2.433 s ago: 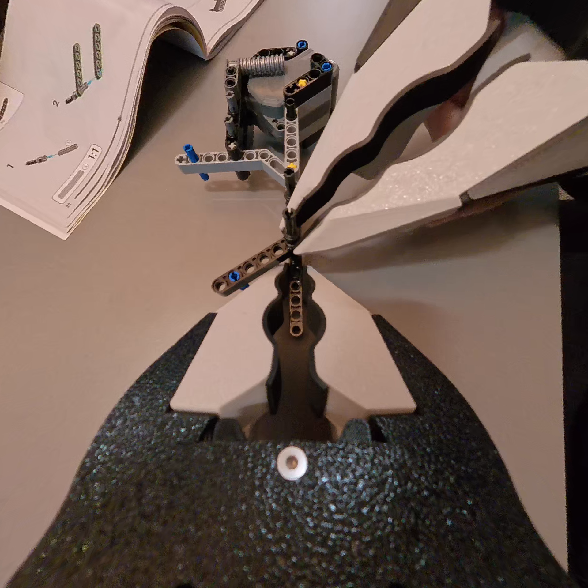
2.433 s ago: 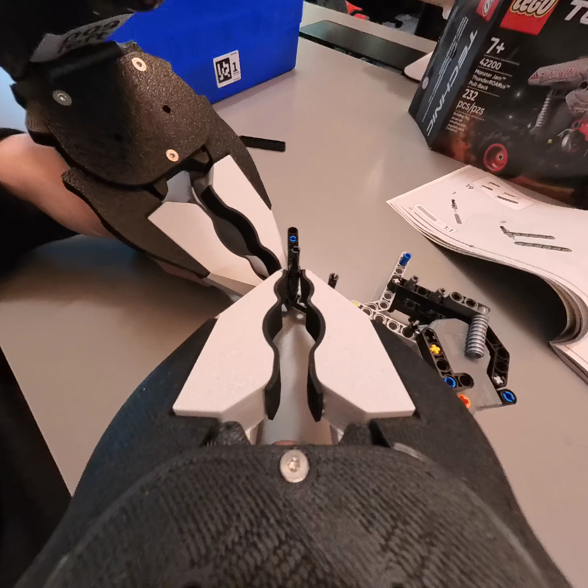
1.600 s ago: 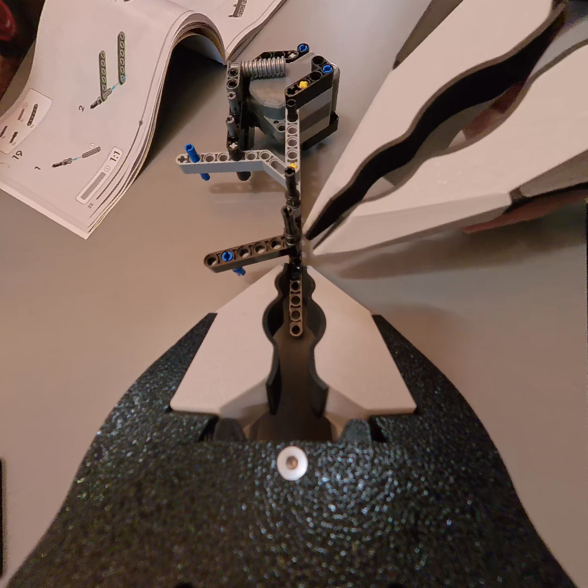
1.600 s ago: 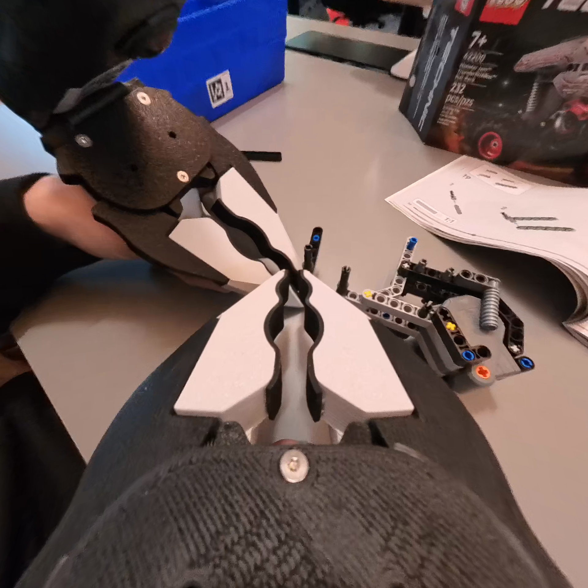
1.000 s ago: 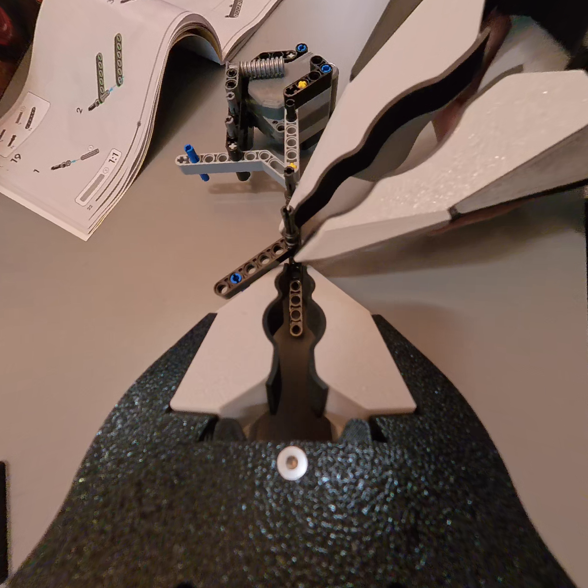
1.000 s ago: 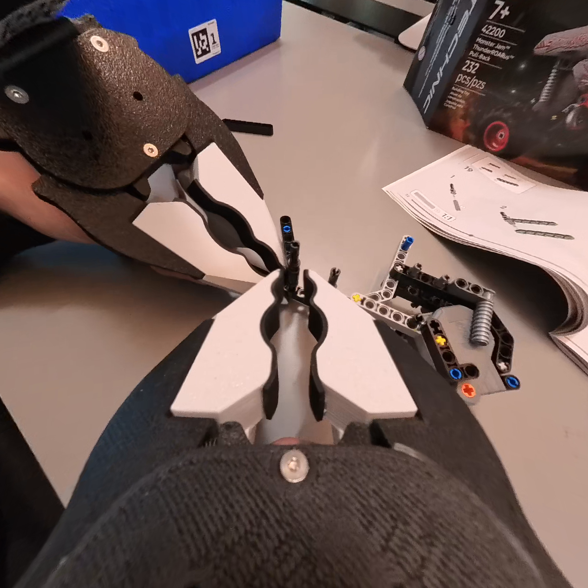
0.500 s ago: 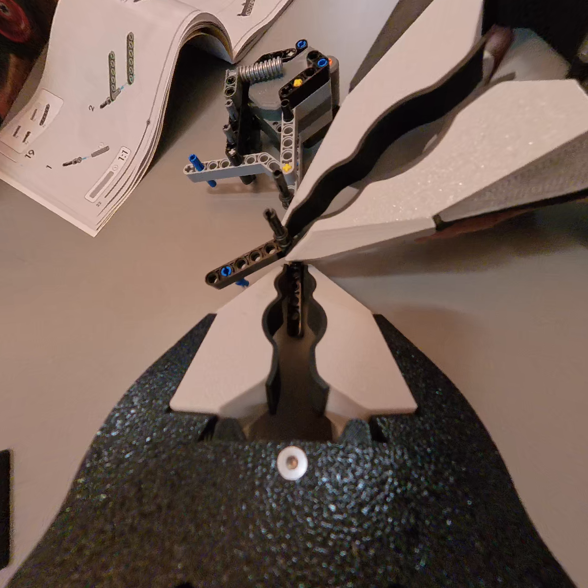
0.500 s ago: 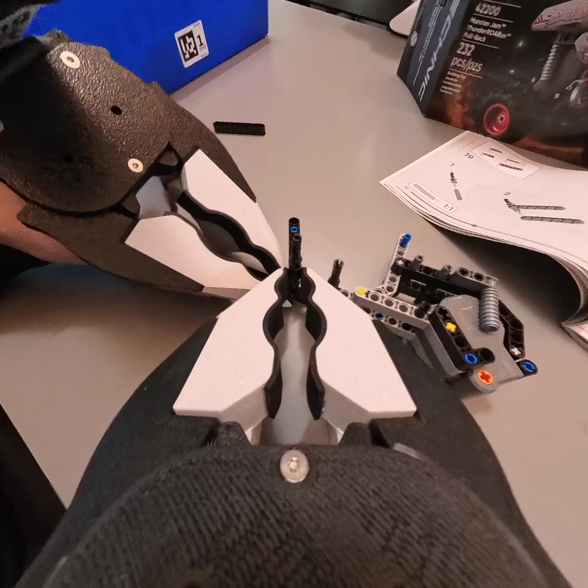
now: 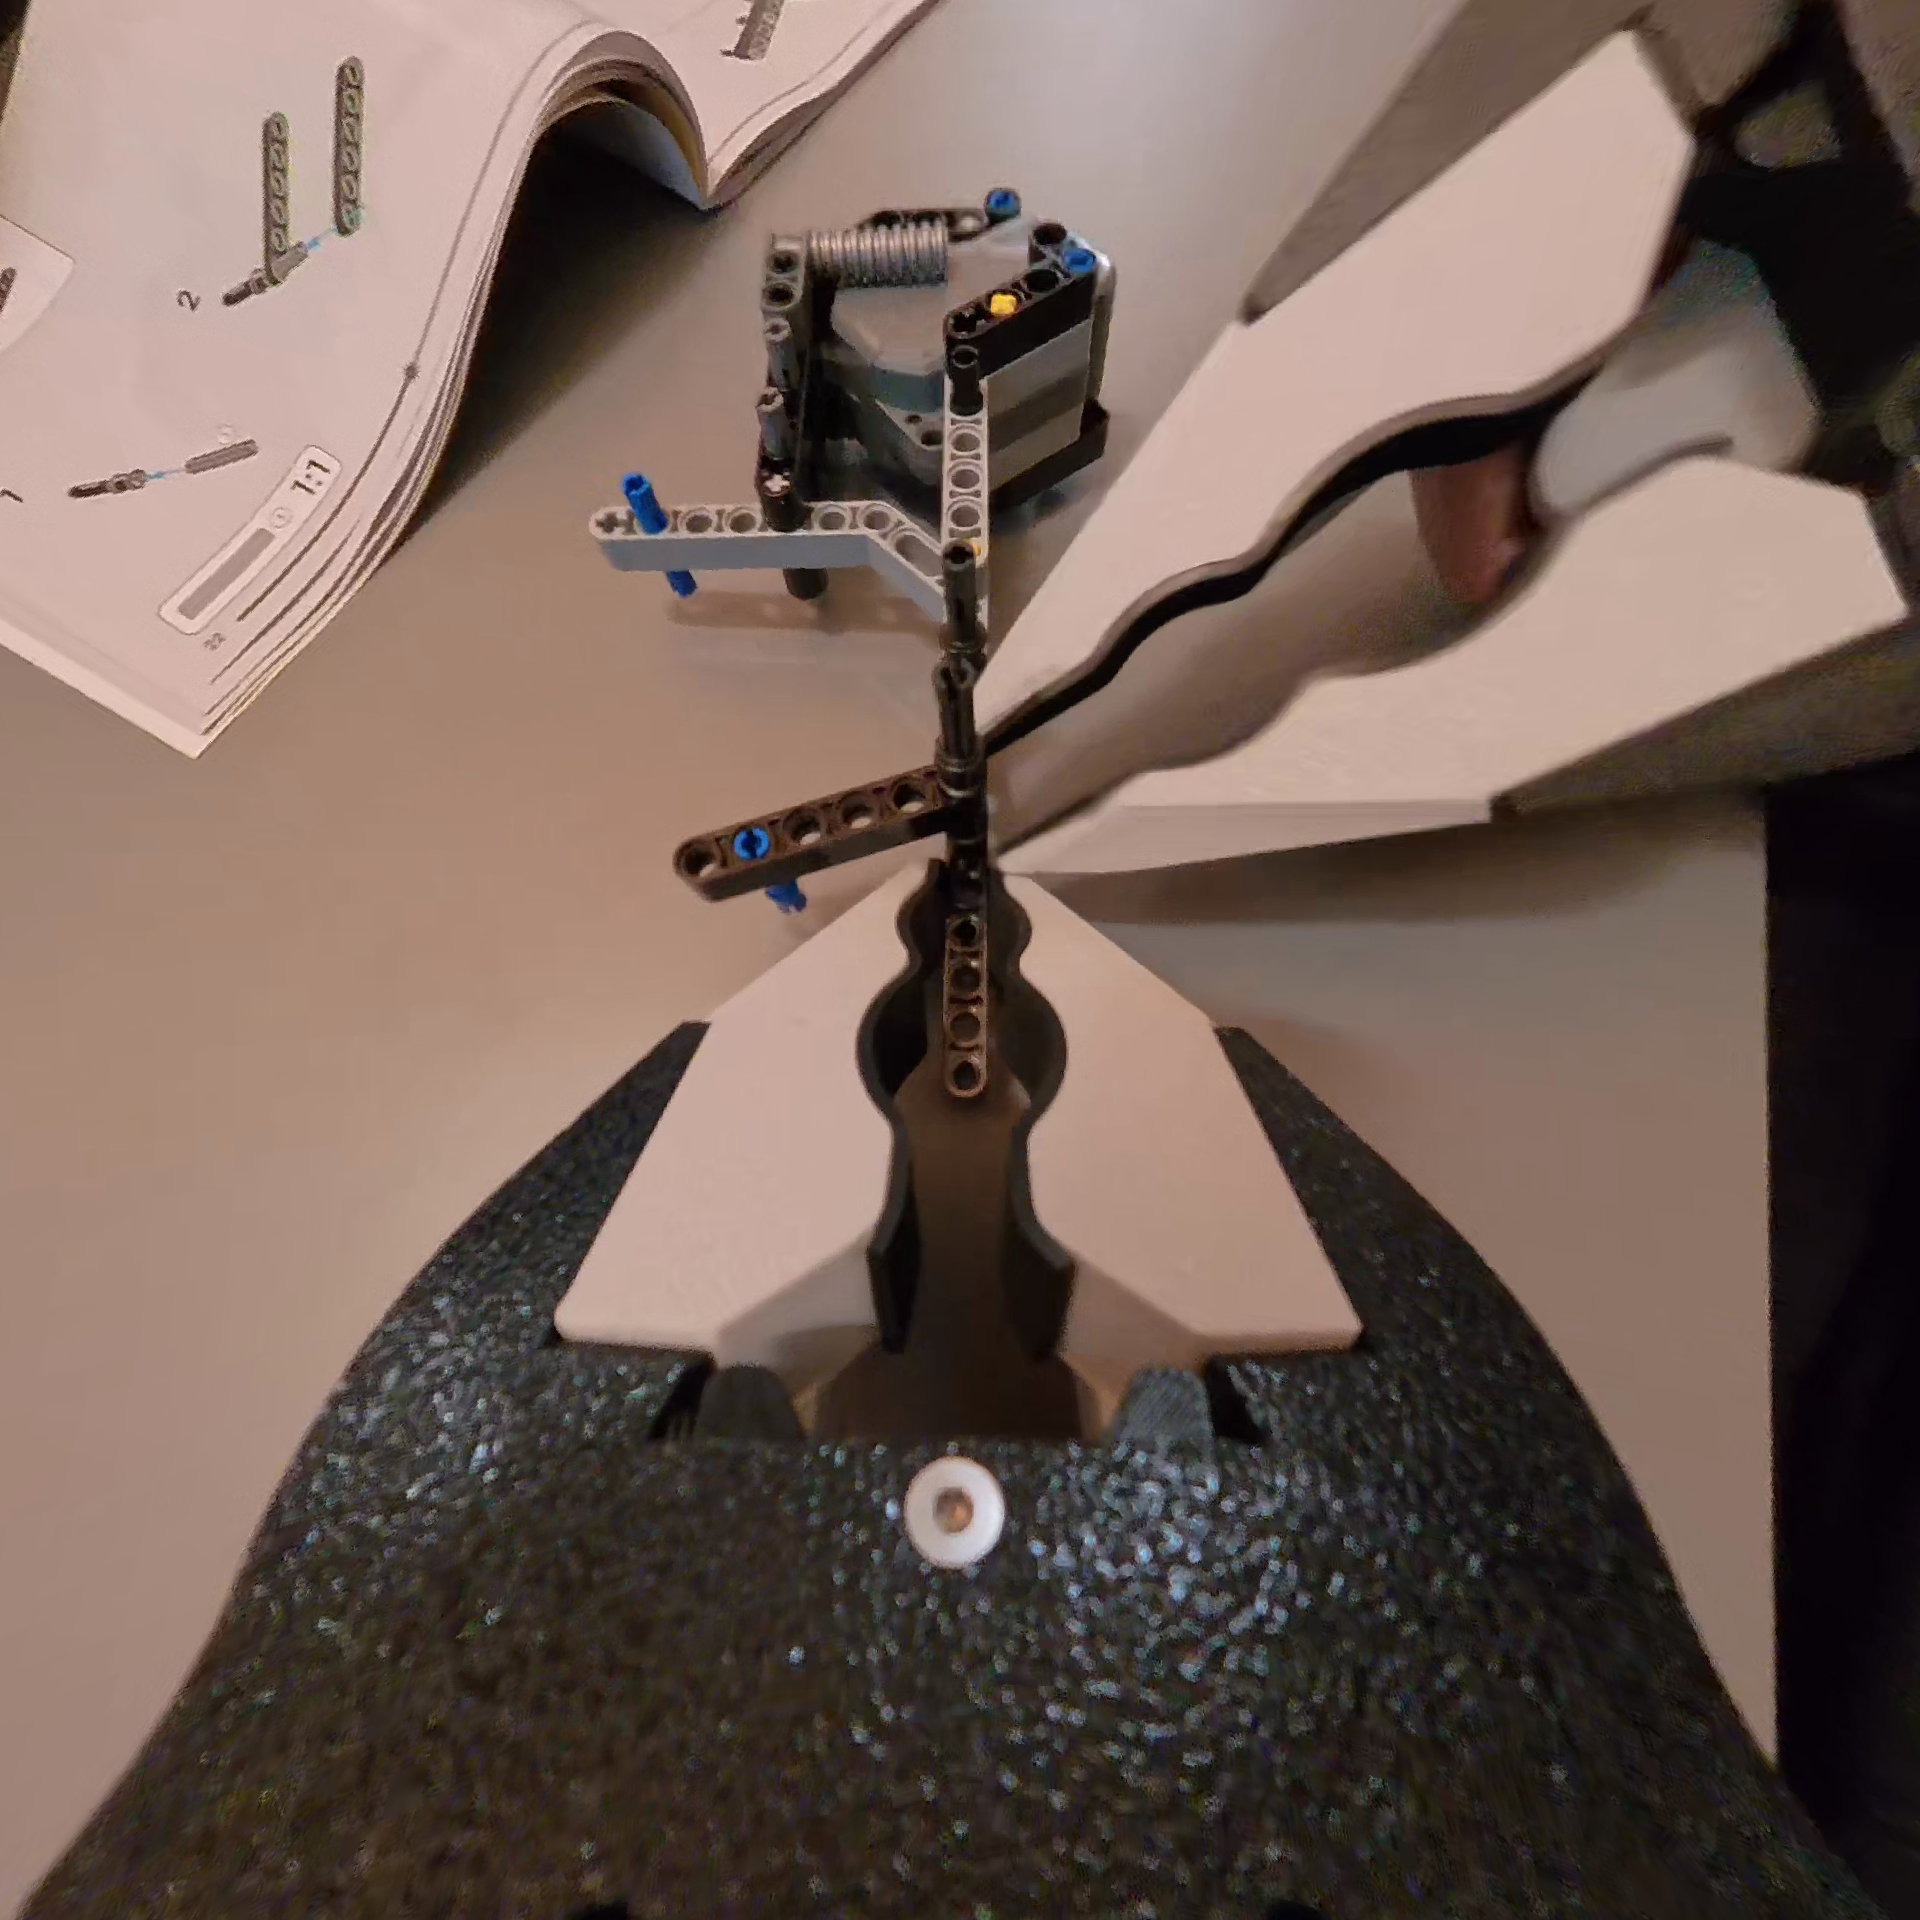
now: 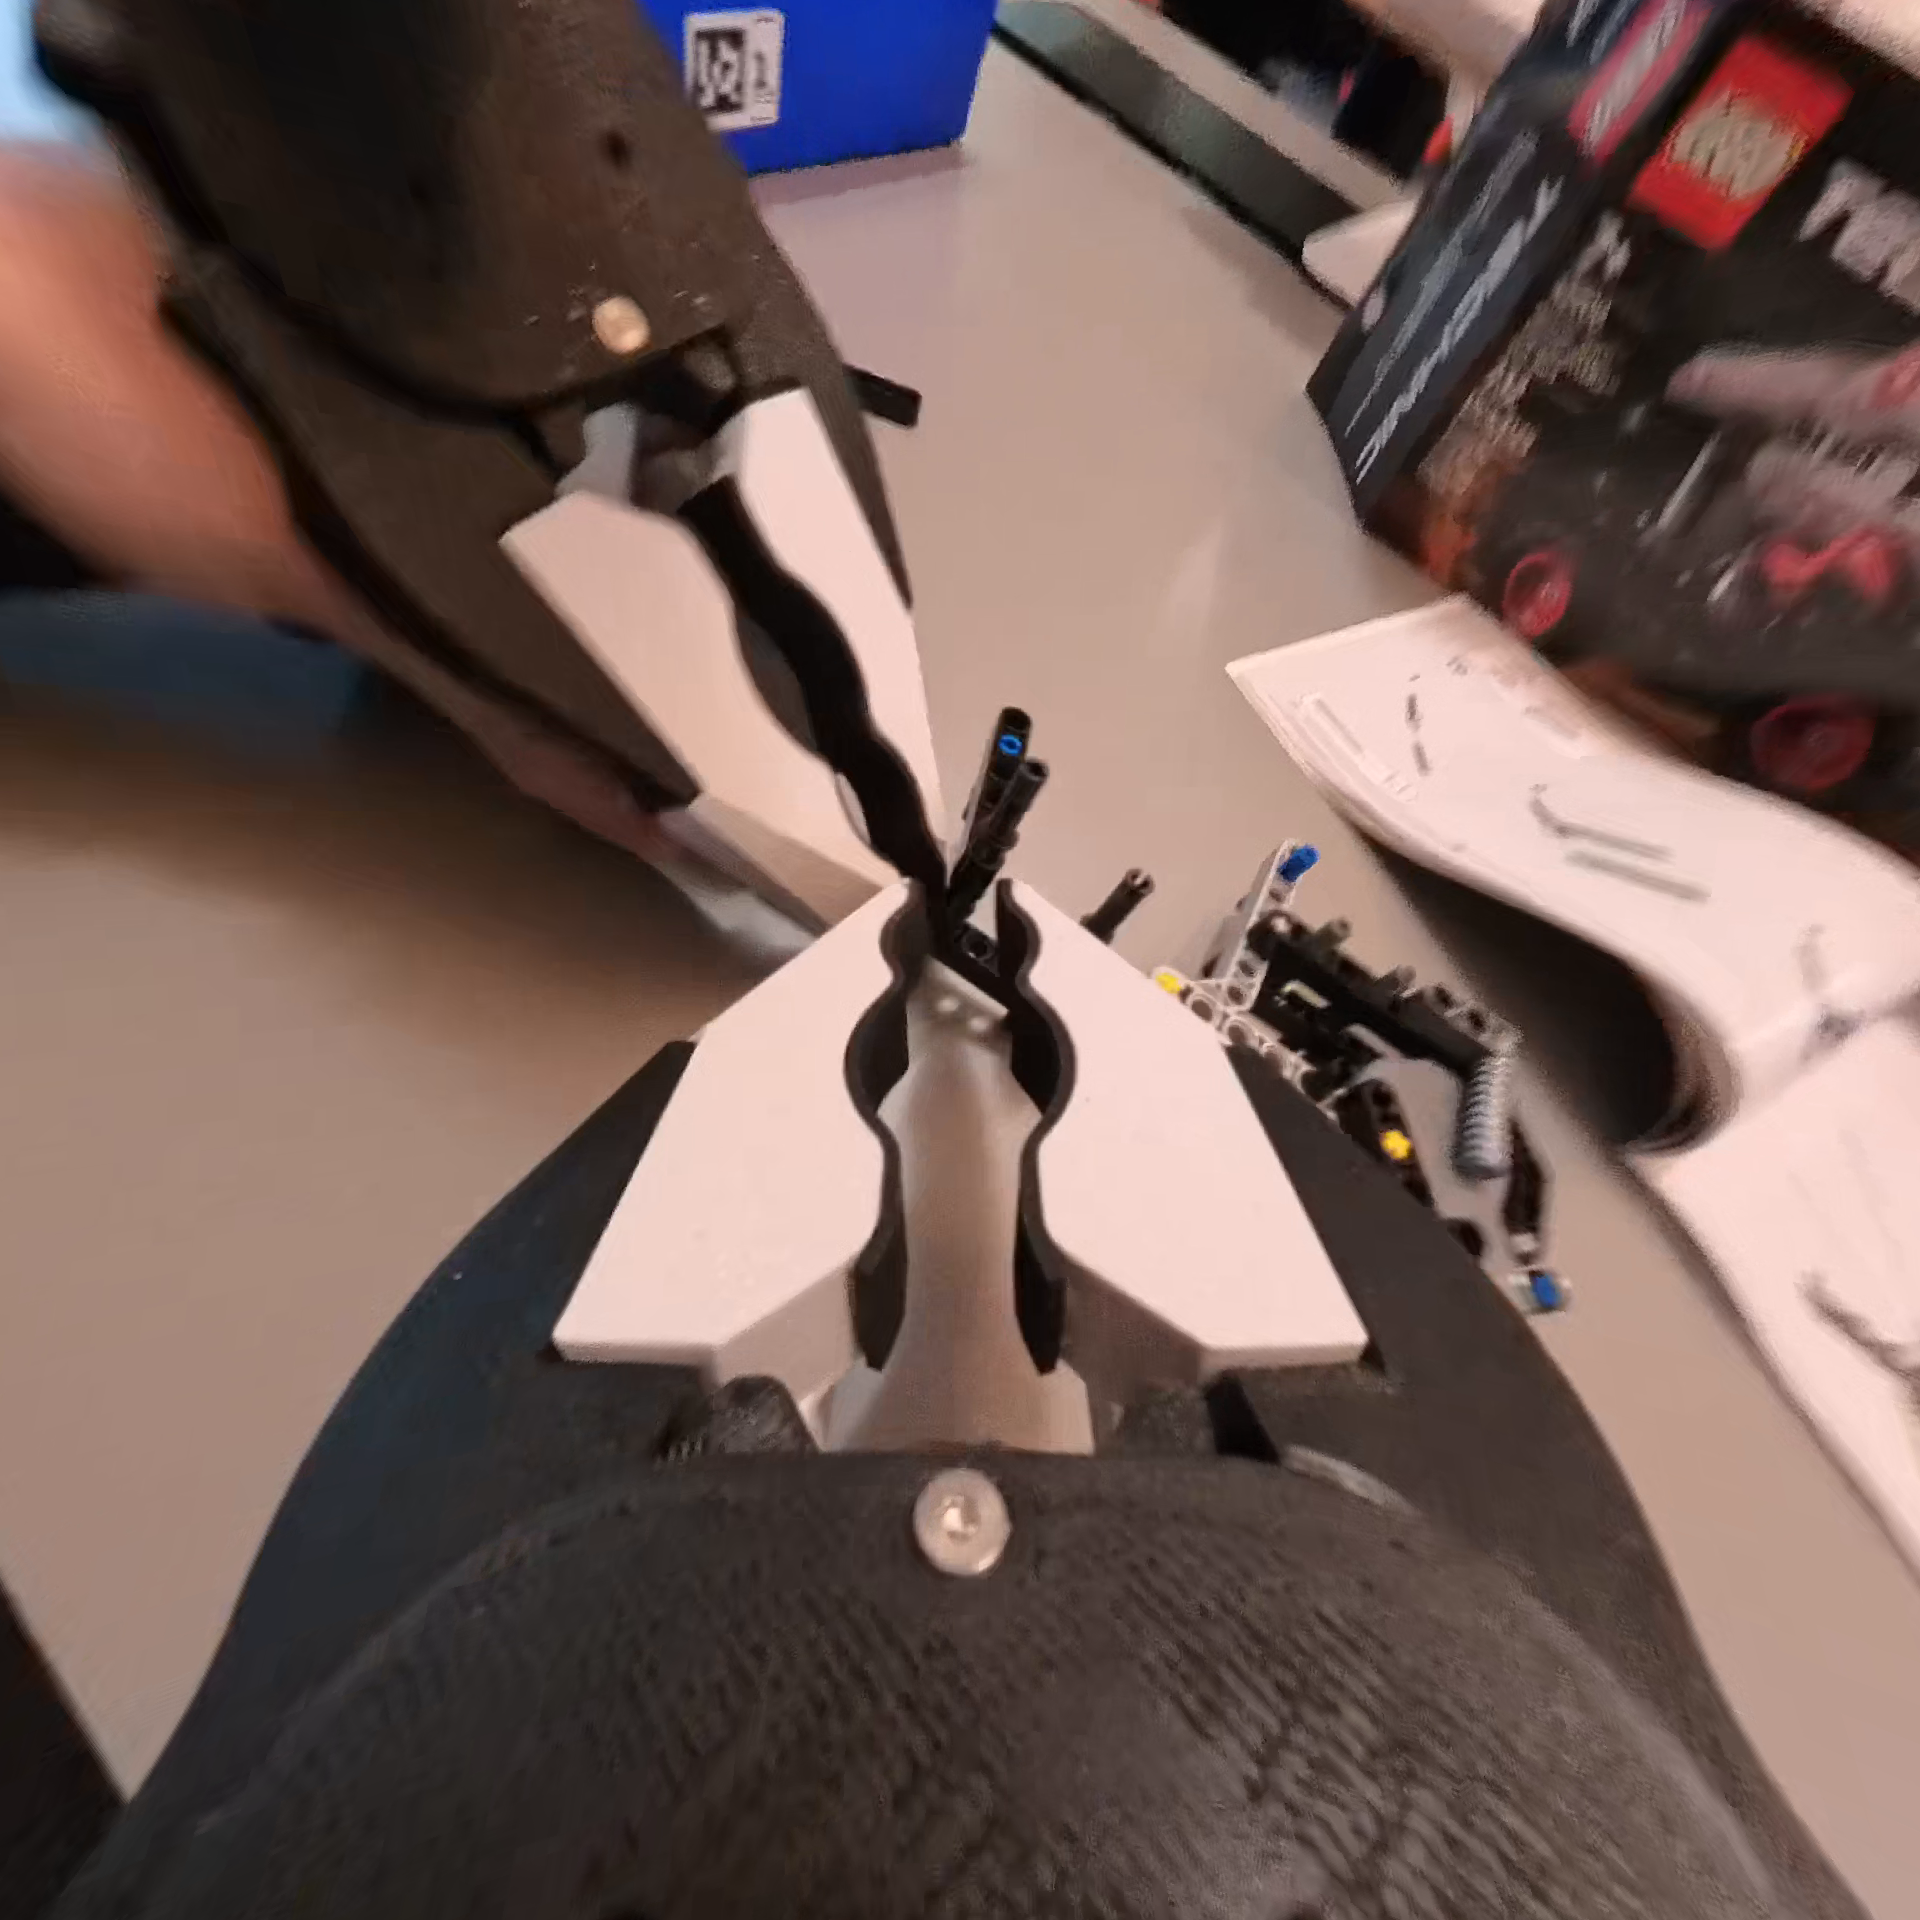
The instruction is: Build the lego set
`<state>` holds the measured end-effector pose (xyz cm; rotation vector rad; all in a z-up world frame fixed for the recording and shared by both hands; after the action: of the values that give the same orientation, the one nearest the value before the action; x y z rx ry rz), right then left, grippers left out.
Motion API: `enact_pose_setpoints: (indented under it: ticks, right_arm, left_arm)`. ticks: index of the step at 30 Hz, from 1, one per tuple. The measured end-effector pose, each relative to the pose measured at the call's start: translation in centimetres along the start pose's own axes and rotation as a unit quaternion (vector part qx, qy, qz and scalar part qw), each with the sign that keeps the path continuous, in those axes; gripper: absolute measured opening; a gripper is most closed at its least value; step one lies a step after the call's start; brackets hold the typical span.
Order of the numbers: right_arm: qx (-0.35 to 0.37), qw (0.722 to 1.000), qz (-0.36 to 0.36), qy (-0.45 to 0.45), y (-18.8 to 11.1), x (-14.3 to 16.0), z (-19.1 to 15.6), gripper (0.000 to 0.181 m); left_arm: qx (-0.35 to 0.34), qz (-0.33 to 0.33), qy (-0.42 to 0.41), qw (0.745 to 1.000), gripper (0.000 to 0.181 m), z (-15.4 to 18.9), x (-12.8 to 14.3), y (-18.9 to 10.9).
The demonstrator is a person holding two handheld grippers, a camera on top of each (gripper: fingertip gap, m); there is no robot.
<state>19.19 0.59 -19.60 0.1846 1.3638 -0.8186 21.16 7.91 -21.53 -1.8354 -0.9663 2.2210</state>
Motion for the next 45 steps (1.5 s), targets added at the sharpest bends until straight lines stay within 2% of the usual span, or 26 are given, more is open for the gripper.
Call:
enact_pose_setpoints:
  ticks: [1,3,5,8,11,20,27,32,34,45]
  right_arm:
    - [0.014,0.999,0.010,-0.050,-0.4,-0.1,-0.2,0.019]
    - [0.048,0.982,0.044,-0.178,-1.1,-0.7,-0.9,0.040]
    - [0.088,0.948,0.052,-0.300,-1.3,-0.9,-1.3,0.055]
    - [0.089,0.907,0.037,-0.410,-0.5,-0.5,-2.0,0.064]
    - [0.088,0.876,0.021,-0.474,0.3,-0.7,-1.9,0.069]
    - [0.060,0.820,-0.015,-0.569,1.6,-1.4,-1.8,0.077]
    - [0.043,0.835,-0.007,-0.549,1.9,-1.5,-1.5,0.076]
    - [0.029,0.849,0.014,-0.528,1.8,-1.7,-1.5,0.061]
    - [0.026,0.853,0.015,-0.520,1.8,-1.7,-1.5,0.061]
    - [0.032,0.836,0.010,-0.547,2.3,-1.3,-1.8,0.061]
  left_arm:
    - [0.006,0.003,-0.003,1.000,0.005,0.0,-0.1,-0.1]
    - [0.016,0.001,-0.010,1.000,0.005,-0.2,-0.1,-0.5]
    - [0.029,-0.002,-0.021,0.999,0.005,-0.3,-0.3,-0.9]
    - [0.057,-0.004,-0.044,0.997,0.005,-0.4,-0.5,-1.7]
    - [0.086,-0.007,-0.068,0.994,0.005,-0.4,-0.7,-2.8]
    - [0.116,-0.012,-0.095,0.989,0.006,-0.6,-0.6,-3.5]
    - [0.123,-0.006,-0.106,0.987,0.005,-1.0,-0.4,-3.7]
    - [0.125,-0.010,-0.097,0.987,0.005,-1.0,-0.2,-3.6]
    - [0.127,-0.007,-0.094,0.987,0.005,-1.0,-0.2,-3.7]
    - [0.130,-0.015,-0.095,0.987,0.006,-1.3,0.3,-3.4]
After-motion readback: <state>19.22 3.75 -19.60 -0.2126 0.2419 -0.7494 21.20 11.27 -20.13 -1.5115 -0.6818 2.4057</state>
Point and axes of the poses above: each gripper's, where its closed fingertips meet, y out along the fingers, x out of its underside, z = x × y across the jaws, the point moved 6 cm from there along -y, back along the fingers, and after that the axes turned 10 degrees about z, right-handed, at the moved point
